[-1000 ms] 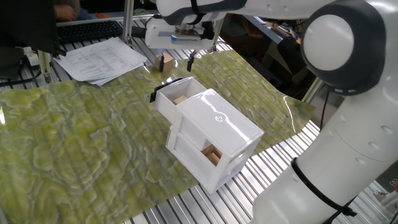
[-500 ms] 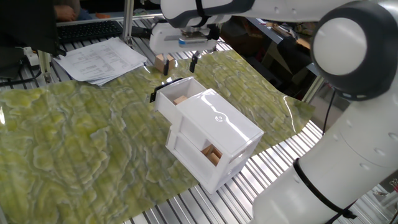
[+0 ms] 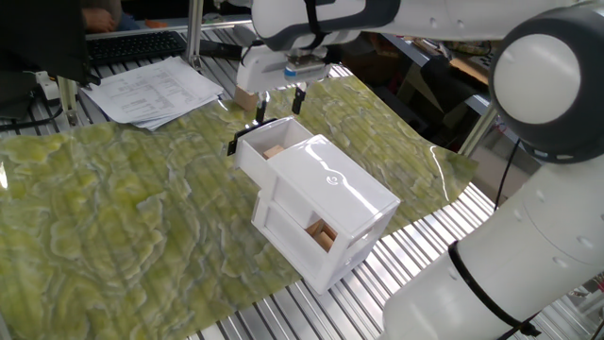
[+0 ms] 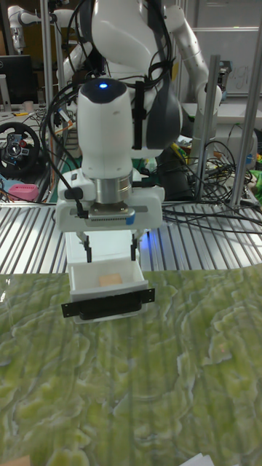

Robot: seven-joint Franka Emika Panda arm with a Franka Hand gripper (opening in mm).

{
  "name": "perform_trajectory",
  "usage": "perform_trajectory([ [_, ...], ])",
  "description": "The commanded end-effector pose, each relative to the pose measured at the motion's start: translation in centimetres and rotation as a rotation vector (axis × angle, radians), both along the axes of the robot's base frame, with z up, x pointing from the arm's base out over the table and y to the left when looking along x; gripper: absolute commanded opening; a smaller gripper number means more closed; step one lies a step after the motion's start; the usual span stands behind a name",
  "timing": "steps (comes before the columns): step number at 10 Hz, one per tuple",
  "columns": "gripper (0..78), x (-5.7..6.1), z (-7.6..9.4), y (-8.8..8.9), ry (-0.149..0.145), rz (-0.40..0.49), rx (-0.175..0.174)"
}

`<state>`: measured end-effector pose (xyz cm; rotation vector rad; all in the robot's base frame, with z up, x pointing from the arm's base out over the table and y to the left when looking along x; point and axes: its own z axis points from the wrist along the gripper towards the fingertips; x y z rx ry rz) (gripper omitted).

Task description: Take something out of a drawer

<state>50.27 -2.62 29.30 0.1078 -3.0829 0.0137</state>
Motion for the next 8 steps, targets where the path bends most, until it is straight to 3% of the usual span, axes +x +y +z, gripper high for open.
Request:
perform_trajectory([
  [1,77.4,-0.1,-0.7,-0.2,-0.004,-0.007,0.008],
  [5,77.4,-0.6,-2.6,-0.6,-0.025,-0.024,0.016],
  [8,77.4,-0.7,-3.4,-0.9,-0.025,-0.023,0.025],
])
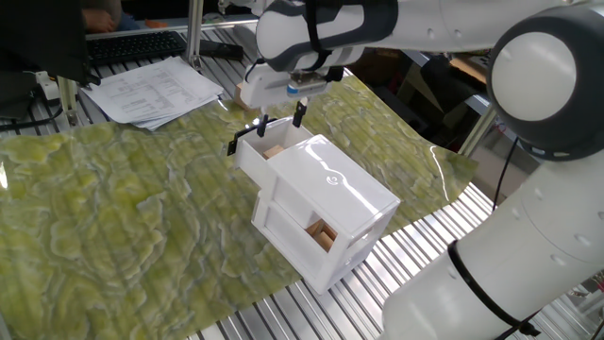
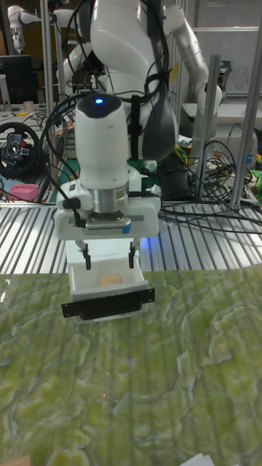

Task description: Take something out of a drawer

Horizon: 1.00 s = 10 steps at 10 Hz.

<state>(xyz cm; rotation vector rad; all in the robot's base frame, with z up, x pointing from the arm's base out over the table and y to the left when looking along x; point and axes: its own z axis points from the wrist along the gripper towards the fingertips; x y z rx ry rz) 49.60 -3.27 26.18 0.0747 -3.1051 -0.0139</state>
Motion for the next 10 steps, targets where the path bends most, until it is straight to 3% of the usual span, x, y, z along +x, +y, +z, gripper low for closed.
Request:
perform_trajectory([
  [1,77.4,-0.1,-0.7,-0.3,-0.006,-0.002,0.018],
  [5,77.4,-0.2,-1.5,0.0,-0.012,-0.004,0.016],
  [10,77.4,0.0,-3.8,-0.2,-0.032,0.002,0.025],
])
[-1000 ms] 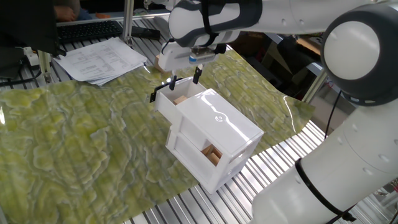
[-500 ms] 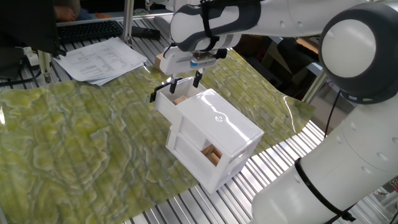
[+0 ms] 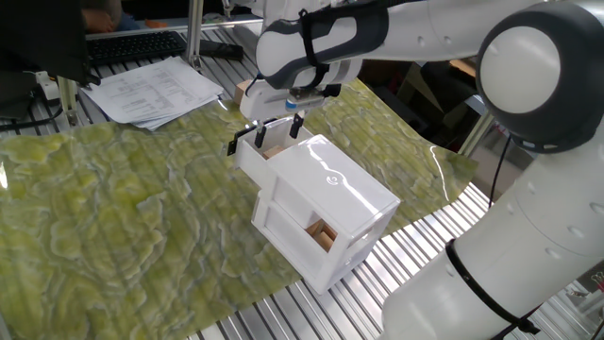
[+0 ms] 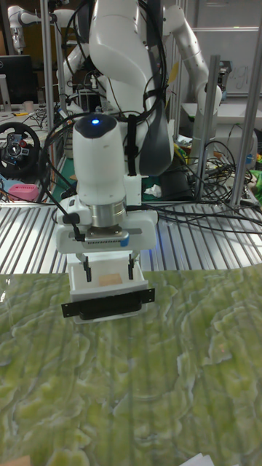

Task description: Take something out of a drawer

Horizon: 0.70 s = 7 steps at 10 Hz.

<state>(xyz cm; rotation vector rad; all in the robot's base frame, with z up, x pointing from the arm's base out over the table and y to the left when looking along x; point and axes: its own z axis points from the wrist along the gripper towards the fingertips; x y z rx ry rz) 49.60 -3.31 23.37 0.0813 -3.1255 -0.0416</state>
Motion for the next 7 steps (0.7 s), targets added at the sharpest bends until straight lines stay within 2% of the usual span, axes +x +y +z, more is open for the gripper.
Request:
perform_trajectory([
  [1,77.4,-0.03,-1.26,0.01,-0.014,-0.004,0.005],
  [7,77.4,-0.21,-2.21,0.18,-0.023,-0.003,0.003],
])
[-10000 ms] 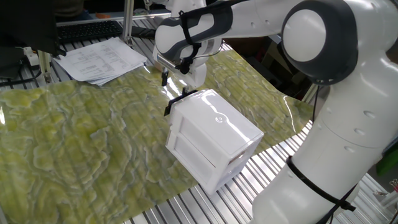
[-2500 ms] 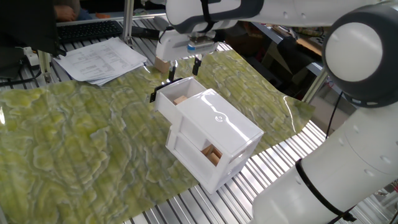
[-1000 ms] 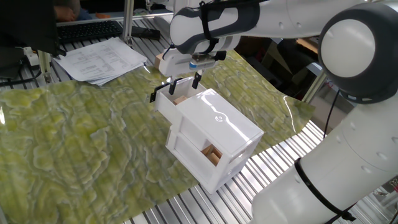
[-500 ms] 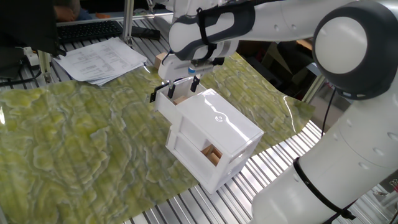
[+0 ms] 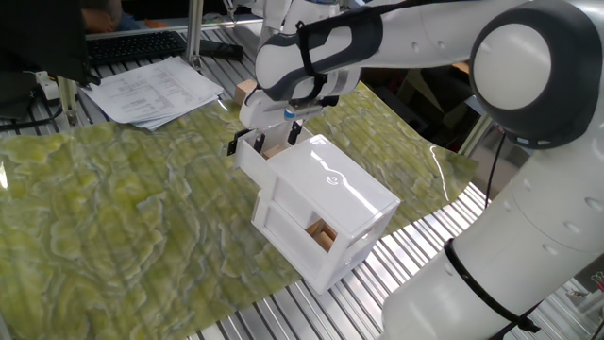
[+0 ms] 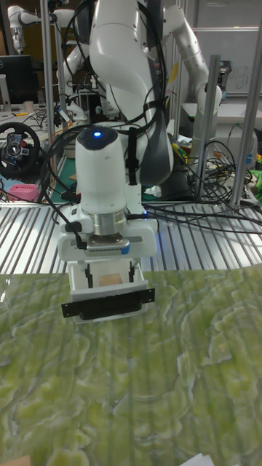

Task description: Take something out of a drawer

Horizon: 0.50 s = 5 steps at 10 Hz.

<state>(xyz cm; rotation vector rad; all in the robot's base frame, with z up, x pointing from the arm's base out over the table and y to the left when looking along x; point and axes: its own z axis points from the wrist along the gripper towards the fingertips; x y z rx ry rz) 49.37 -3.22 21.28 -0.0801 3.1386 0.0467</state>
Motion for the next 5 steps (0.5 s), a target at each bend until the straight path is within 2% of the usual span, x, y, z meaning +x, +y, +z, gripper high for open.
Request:
perform_trajectory([
  [1,77.4,0.0,-0.32,0.19,-0.011,-0.003,-0.001],
  [5,77.4,-0.1,-0.9,0.33,-0.018,-0.003,-0.007],
])
